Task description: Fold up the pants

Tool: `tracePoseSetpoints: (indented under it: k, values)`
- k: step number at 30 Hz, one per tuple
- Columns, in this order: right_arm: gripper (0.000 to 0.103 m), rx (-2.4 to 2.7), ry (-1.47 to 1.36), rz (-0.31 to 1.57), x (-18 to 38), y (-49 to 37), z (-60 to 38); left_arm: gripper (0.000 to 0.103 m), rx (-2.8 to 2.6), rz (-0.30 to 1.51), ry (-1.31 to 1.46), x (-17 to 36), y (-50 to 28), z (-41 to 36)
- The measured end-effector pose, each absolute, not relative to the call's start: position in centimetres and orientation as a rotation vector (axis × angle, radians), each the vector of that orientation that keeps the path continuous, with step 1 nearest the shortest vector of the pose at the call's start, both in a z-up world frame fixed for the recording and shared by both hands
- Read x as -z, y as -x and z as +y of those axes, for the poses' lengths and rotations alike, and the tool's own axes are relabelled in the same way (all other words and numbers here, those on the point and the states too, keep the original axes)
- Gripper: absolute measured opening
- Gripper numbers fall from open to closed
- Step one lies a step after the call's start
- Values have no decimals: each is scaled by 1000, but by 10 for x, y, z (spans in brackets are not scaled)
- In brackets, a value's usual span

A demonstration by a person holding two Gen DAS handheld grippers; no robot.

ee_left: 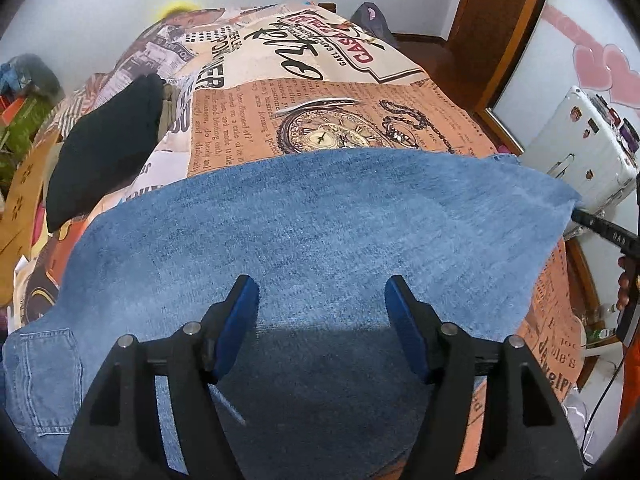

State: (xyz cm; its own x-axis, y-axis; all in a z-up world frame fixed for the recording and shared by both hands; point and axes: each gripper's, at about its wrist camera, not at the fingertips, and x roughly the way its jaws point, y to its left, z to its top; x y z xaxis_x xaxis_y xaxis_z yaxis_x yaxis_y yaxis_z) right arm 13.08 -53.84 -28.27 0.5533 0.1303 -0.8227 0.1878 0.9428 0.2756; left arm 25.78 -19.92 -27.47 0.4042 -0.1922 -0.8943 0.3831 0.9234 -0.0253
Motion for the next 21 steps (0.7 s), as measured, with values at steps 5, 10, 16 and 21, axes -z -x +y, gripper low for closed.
tracePoseSetpoints:
  k: [5, 10, 16, 21]
  values:
    - [16, 93, -353, 1011, 288, -114, -560, 68, 359, 1102, -193, 271, -263, -200]
    - [36, 132, -368, 972, 277, -129, -578, 68, 357, 1058, -197, 257, -275, -212]
    - [51, 60, -352, 976, 284, -173, -568, 68, 364, 1058, -228, 260, -288, -234]
    - [51, -6, -404, 1067, 309, -197, -567, 68, 369, 1104, -245, 279, -294, -246]
